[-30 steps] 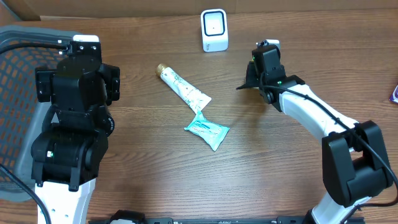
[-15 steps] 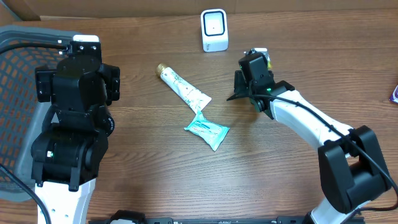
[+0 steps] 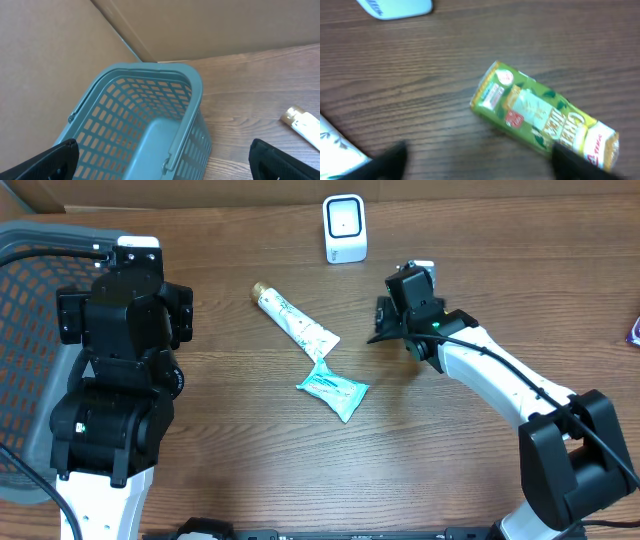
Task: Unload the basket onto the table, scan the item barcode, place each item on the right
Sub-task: 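Lower the tea carton with the right gripper onto the table and release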
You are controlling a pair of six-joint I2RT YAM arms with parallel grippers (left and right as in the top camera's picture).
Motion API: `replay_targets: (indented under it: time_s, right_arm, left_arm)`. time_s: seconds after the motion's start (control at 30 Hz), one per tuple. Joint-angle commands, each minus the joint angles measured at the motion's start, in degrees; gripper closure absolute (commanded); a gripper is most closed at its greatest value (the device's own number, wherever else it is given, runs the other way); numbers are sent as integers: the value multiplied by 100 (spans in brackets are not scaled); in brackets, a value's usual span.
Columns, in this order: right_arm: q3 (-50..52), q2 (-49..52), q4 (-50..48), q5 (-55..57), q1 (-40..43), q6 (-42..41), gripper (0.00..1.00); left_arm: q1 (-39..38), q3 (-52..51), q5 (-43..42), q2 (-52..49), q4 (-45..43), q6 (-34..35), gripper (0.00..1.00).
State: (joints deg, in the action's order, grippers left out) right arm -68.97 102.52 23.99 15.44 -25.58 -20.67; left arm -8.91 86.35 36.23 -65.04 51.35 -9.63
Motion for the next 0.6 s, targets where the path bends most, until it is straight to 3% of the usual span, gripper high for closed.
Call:
replay_targets:
  time_s: [0.0, 0.1, 0.33, 0.47, 0.57]
  right_arm:
    - [26, -361, 94, 61, 15, -42, 0]
    - [22, -514, 243, 59, 59, -251, 0]
    - [24, -542, 765, 39, 367, -2020, 0]
    - [22, -584, 999, -348, 686, -1687, 0]
    - [22, -584, 1274, -1272, 1123, -1878, 0]
  left_arm:
    - [-2, 4, -9, -22, -15, -46, 0]
    - [-2, 4, -9, -22, -15, -46, 0]
    - [-2, 4, -9, -22, -15, -46, 0]
    - [-2, 4, -9, -22, -15, -46, 0]
    - [-2, 4, -9, -22, -15, -46, 0]
